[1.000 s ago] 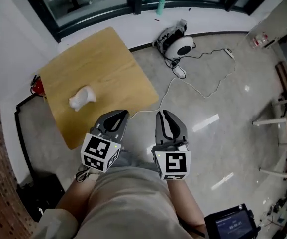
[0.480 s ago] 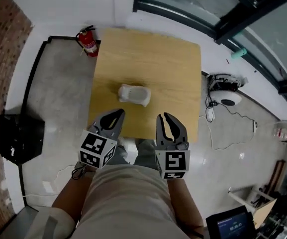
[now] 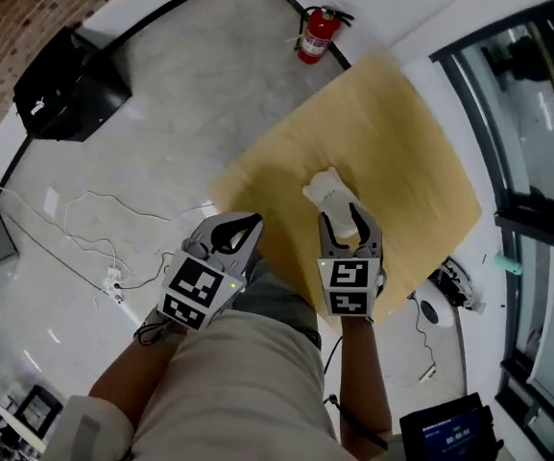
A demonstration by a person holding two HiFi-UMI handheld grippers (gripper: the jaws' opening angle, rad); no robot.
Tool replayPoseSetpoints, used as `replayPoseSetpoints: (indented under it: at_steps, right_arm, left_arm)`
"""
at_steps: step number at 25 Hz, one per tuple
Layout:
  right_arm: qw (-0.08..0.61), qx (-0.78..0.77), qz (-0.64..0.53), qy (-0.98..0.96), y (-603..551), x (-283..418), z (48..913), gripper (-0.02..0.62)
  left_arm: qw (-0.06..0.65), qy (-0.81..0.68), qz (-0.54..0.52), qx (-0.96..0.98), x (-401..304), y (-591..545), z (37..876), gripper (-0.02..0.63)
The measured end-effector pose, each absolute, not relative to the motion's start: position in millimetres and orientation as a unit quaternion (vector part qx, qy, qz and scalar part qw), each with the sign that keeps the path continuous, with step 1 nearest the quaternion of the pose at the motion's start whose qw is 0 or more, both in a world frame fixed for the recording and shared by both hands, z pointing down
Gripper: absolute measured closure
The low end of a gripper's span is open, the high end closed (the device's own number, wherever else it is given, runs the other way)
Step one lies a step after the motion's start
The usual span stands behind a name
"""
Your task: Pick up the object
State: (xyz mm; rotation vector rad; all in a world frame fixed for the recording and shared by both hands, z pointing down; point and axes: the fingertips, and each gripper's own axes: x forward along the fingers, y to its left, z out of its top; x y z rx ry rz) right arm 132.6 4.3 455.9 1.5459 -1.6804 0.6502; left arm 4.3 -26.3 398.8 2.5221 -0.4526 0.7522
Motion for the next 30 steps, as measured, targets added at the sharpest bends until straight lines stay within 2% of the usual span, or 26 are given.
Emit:
replayPoseSetpoints:
  at_steps: [8, 14, 24, 27, 30]
  right_arm:
    - [0.514, 0.488, 0.24, -0.663, -40.5, 124.9, 535.6, 0.354]
    - [0.551, 0.439, 0.258, -0.661, -50.9, 120.0, 568.9, 0.308]
    - [0.523, 0.424, 0.291, -0.68, -51.8, 107.7, 573.7, 0.302]
    - [0.456, 0.46, 0.326, -0.688, -50.4, 111.4, 557.8, 0.302]
    - [0.337, 0.511, 0.381, -0.693, -55.1, 119.7, 533.9, 0.302]
  left_arm:
    - [0.285, -0.256, 0.272, 0.883, -61.9, -23.4, 431.9, 0.601]
    - [0.311, -0.283, 0.264, 0.868, -88.1, -16.5, 448.4, 0.601]
    - [0.32, -0.295, 0.264, 0.861, -104.3, -14.6, 455.9, 0.601]
    - [0.316, -0.287, 0.264, 0.865, -104.1, -12.1, 451.9, 0.601]
    - [0.314, -0.274, 0.265, 0.87, -103.6, -6.7, 450.7, 0.601]
